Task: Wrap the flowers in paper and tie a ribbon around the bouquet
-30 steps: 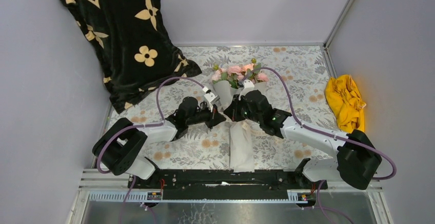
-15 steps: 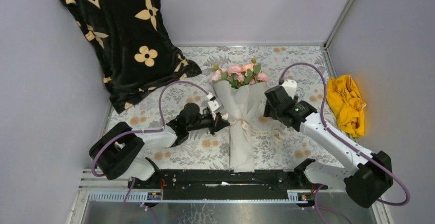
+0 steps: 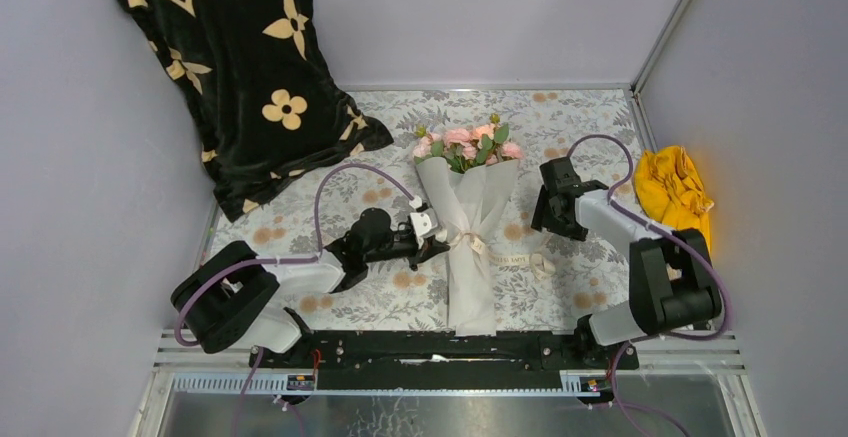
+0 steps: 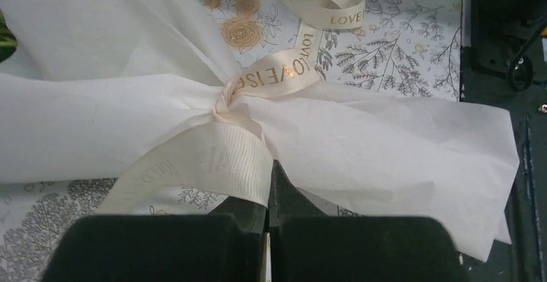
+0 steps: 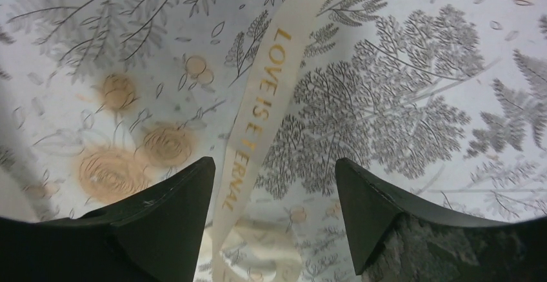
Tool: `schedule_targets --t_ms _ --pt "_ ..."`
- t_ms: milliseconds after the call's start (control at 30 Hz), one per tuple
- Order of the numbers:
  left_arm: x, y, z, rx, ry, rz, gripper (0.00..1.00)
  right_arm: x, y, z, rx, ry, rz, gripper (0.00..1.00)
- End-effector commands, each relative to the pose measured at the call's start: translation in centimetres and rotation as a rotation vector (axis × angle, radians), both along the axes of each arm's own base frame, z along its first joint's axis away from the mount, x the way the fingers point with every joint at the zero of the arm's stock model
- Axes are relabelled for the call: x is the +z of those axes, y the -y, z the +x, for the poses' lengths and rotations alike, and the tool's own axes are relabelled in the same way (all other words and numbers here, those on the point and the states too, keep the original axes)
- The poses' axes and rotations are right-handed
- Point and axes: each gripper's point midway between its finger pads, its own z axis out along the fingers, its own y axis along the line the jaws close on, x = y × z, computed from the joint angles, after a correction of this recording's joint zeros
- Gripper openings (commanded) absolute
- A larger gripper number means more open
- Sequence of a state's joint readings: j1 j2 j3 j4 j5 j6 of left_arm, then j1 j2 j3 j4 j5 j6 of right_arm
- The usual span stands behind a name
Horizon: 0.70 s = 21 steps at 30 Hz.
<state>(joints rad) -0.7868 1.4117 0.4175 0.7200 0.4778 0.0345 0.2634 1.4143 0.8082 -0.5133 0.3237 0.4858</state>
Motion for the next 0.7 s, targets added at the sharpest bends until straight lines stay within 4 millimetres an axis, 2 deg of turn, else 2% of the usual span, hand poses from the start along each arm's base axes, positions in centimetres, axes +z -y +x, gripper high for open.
schedule_targets --t_ms 0,133,200,267,367,433,567,667 --pt "2.3 0.6 -0.2 -0.114 0.266 -0.020 0.00 -1.3 -0.3 2.8 0.032 0.008 0.061 0.77" --pt "2.9 1.0 0.1 -0.158 0.354 -0.011 0.00 -3.2 -0.4 2.8 0.038 -0.046 0.099 0.71" --pt "3.3 1.2 0.0 -0.173 0.376 -0.019 0.00 -3.8 -0.7 2.5 0.053 -0.074 0.121 0.54" --pt "3.8 1.3 0.0 -0.179 0.392 -0.022 0.00 -3.9 -0.9 2.4 0.071 -0.078 0.137 0.29" --pt "4.5 1.4 -0.4 -0.207 0.403 -0.030 0.00 -2.9 -0.7 2.9 0.090 -0.040 0.131 0.08" --pt "4.8 1.5 -0.6 -0.226 0.415 -0.030 0.00 -1.0 0.1 3.8 0.096 0.008 0.093 0.00" --pt "4.5 1.3 -0.4 -0.233 0.457 -0.009 0.00 4.6 0.7 6.0 0.127 0.141 0.040 0.00" --pt "4.1 1.2 -0.5 -0.237 0.460 0.000 0.00 10.2 -2.3 7.3 0.201 0.310 0.164 0.00"
